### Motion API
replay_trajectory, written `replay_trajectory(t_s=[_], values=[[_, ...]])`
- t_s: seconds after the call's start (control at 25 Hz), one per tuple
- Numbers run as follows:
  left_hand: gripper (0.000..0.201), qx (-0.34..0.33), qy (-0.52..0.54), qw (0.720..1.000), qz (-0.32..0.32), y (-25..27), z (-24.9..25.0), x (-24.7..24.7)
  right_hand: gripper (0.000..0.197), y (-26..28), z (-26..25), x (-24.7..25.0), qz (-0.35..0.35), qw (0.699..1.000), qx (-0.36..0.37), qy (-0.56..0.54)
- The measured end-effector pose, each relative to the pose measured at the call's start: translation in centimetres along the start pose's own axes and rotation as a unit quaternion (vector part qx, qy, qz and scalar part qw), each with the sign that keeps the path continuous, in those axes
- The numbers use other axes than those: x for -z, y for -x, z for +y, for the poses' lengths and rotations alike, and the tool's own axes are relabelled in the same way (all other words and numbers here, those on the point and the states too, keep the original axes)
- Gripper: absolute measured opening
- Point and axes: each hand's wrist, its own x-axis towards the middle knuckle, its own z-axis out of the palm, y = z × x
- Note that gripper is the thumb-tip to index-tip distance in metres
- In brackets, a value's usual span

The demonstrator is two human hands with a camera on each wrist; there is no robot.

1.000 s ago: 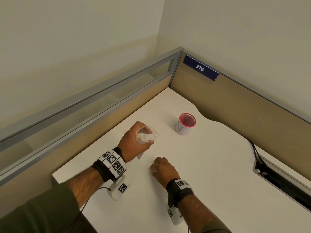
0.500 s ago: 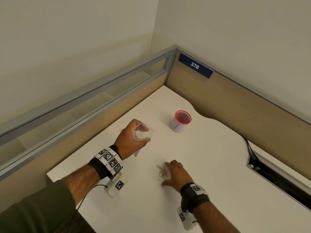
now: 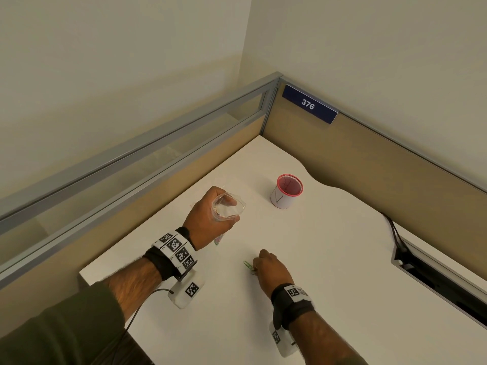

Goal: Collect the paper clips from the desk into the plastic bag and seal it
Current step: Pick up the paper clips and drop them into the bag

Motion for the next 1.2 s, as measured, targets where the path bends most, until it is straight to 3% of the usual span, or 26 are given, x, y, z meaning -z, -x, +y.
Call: replay_trajectory(t_s=[0.2, 0.48, 0.64, 0.84, 0.92, 1.0, 1.2], values=[[0.040, -0.014, 0.001, 1.000, -0.001, 0.0, 0.1, -0.3, 0.013, -0.7, 0.9, 0.2, 0.005, 0.999, -0.046, -0.030], [0.042, -0.007, 0.004, 1.000, -0.009, -0.3, -0.1, -0.4, 0.010, -0.1, 1.8, 2.7, 0.079, 0.954, -0.157, -0.243], [0.040, -0.002, -0.002, 1.000, -0.012, -0.6, -0.4, -0.7, 0.005, 1.0, 0.7, 8.8, 0.170, 0.901, -0.135, -0.376], [0.041, -0.005, -0.006, 1.000, -0.023, -0.5, -0.7, -1.5, 0.006, 2.2, -3.2, 18.2, 0.234, 0.867, -0.017, -0.439], [0.040, -0.009, -0.001, 1.000, -0.028, -0.5, -0.7, -1.7, 0.007, 2.0, -4.9, 20.2, 0.256, 0.874, 0.028, -0.413], [0.040, -0.009, -0.008, 0.999, -0.033, -0.5, -0.4, -1.9, 0.007, 1.3, -6.3, 20.7, 0.249, 0.899, 0.069, -0.355], [0.039, 0.009, 0.004, 1.000, -0.012, -0.8, -0.2, -1.9, 0.016, 0.6, -8.2, 20.2, 0.161, 0.969, 0.115, -0.147]])
